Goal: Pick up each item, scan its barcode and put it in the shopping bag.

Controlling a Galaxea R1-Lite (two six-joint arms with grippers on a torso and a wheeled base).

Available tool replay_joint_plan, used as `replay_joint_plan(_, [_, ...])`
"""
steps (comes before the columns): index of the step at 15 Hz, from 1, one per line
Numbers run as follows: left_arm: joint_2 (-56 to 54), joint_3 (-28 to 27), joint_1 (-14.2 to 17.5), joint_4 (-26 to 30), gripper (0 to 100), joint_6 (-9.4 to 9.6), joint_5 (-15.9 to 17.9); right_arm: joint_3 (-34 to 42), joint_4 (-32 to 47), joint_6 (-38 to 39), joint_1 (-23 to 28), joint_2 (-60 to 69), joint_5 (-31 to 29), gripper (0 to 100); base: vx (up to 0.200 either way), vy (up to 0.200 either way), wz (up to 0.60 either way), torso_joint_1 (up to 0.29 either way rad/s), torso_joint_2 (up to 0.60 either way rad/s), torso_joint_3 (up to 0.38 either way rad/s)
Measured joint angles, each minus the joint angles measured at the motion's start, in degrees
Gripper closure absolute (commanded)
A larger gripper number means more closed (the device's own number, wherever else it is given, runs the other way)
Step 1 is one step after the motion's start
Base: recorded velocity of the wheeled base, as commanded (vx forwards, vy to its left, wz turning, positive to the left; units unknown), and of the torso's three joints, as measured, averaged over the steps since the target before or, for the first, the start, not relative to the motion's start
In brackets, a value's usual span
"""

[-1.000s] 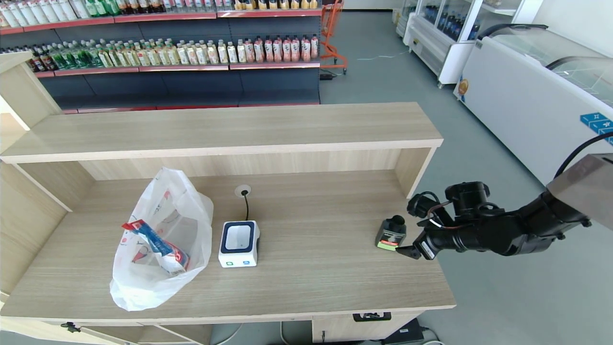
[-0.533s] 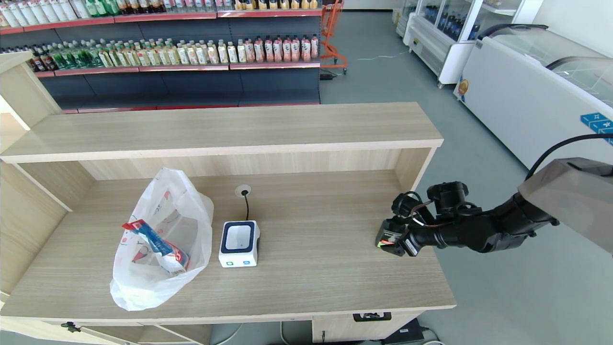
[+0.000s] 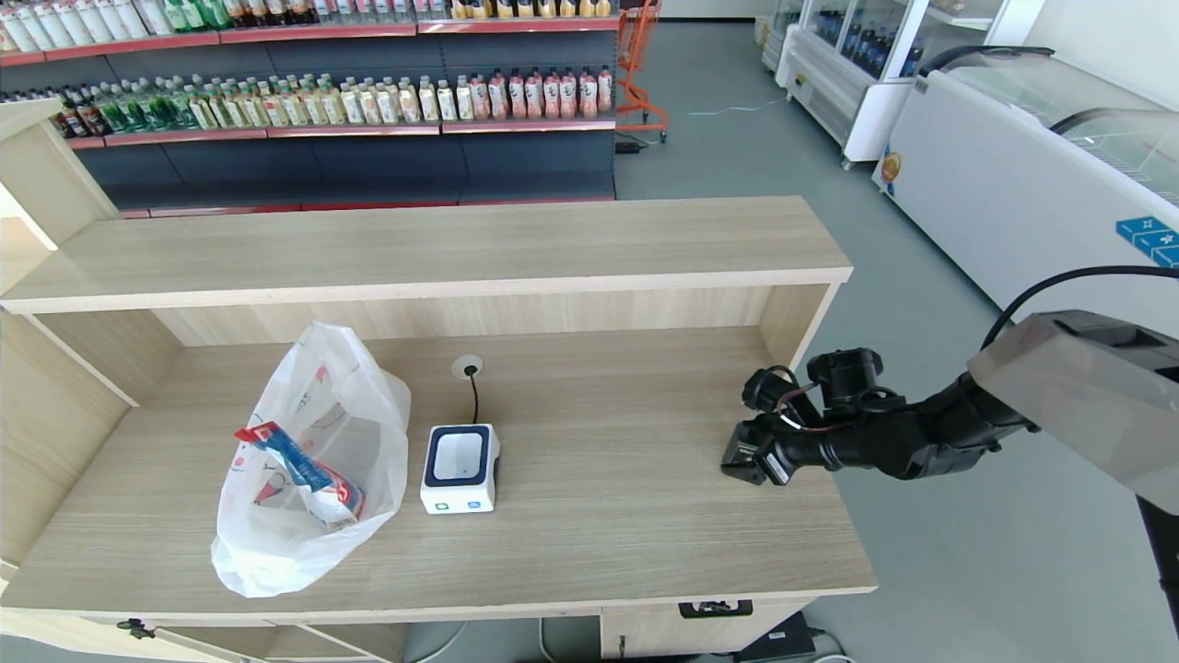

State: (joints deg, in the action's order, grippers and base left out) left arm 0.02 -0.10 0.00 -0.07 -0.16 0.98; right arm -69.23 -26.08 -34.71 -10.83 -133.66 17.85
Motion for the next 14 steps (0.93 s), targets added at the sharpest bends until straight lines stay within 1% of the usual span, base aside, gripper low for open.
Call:
replay_joint_plan(2, [0.0,0.0,0.0,0.0,0,0.00,0.0,-0.9,0.0,0.0,-0.5,-0.8,0.5,0,0.000,0.000,0.00,0.000,0.00,0.000])
replay_joint_plan(3, [0.0,0.0,0.0,0.0,0,0.02,0.0,-1.4,0.0,0.0,-0.7,-1.2,0.5,100,0.000,0.000,0.00,0.000,0.00,0.000])
replay_joint_plan(9, [0.0,0.0,0.0,0.0,0,0.00,0.0,-3.8,0.0,0.0,-1.0,-3.1,0.6,100,0.000,0.000,0.00,0.000,0.00,0.000])
replay_joint_plan(14, [0.0,0.0,0.0,0.0,0,0.00,0.0,-2.7,-2.0,0.6,-1.1,-1.5,2.3,100,0.000,0.000,0.00,0.000,0.00,0.000])
